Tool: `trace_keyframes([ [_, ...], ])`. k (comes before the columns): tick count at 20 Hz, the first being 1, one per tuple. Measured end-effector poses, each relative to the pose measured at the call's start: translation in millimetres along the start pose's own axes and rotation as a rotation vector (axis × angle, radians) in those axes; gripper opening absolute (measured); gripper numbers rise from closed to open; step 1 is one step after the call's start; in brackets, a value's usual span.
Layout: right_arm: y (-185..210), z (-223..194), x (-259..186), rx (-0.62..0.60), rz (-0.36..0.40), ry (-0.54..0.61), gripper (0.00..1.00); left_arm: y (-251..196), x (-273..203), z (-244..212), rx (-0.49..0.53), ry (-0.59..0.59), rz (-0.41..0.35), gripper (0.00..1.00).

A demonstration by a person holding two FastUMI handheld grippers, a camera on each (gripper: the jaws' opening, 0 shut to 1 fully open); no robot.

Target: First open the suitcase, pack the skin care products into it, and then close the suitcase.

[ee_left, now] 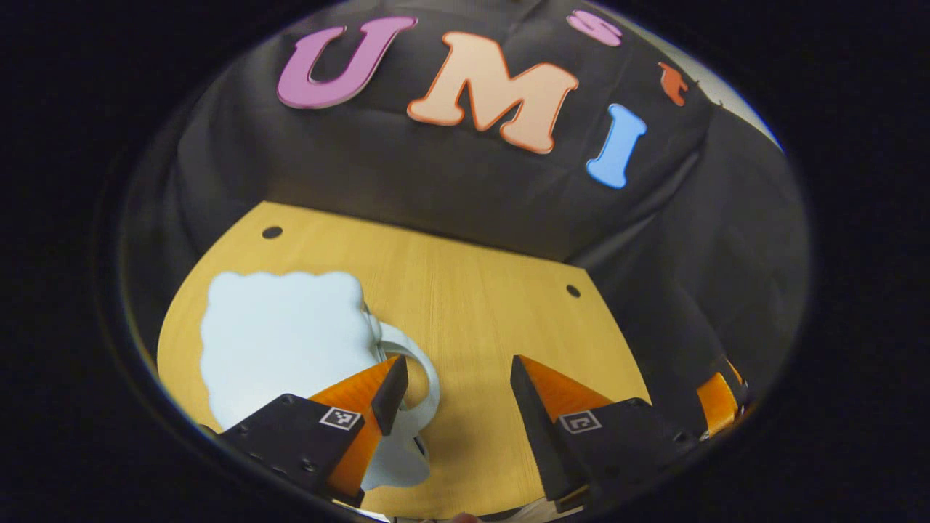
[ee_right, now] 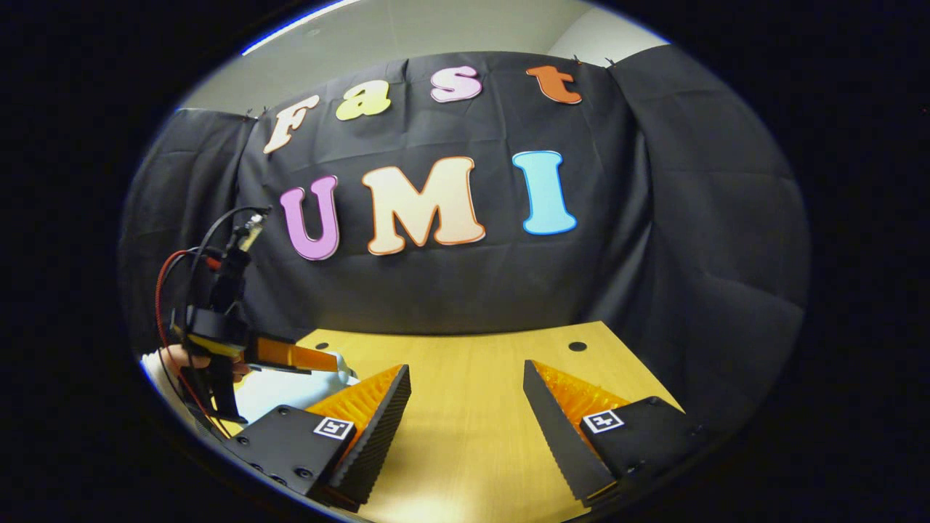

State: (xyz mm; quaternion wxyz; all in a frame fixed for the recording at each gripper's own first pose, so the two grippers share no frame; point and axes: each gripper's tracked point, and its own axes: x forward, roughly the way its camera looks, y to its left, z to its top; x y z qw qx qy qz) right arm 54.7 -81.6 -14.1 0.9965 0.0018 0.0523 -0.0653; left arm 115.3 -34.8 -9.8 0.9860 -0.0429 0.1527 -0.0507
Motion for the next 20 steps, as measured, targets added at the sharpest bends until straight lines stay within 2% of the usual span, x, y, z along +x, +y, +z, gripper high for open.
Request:
trace_keyframes([
  [3,10,13,-3,0.008,0.032,-0.035,0.98,-12,-38,23,-0.011,-0.188,0.004,0.96],
  [5,18,22,-8,0.026,0.057,-0.062,0.98,-14,-57,34,-0.047,-0.276,0.023,0.95],
  [7,21,29,-15,0.037,0.068,-0.086,0.98,-7,-69,34,-0.049,-0.307,0.058,0.95],
  [10,21,36,-23,0.038,0.06,-0.117,0.95,-5,-75,28,-0.046,-0.309,0.058,0.95],
  [11,19,36,-25,0.035,0.051,-0.119,0.98,-5,-74,24,-0.052,-0.287,0.053,0.95],
  [14,18,38,-35,0.035,0.036,-0.126,0.98,-1,-73,13,-0.058,-0.235,0.048,0.95],
  [20,8,45,-47,0.047,0.004,-0.159,0.98,-3,-73,16,-0.021,-0.234,0.049,0.95],
])
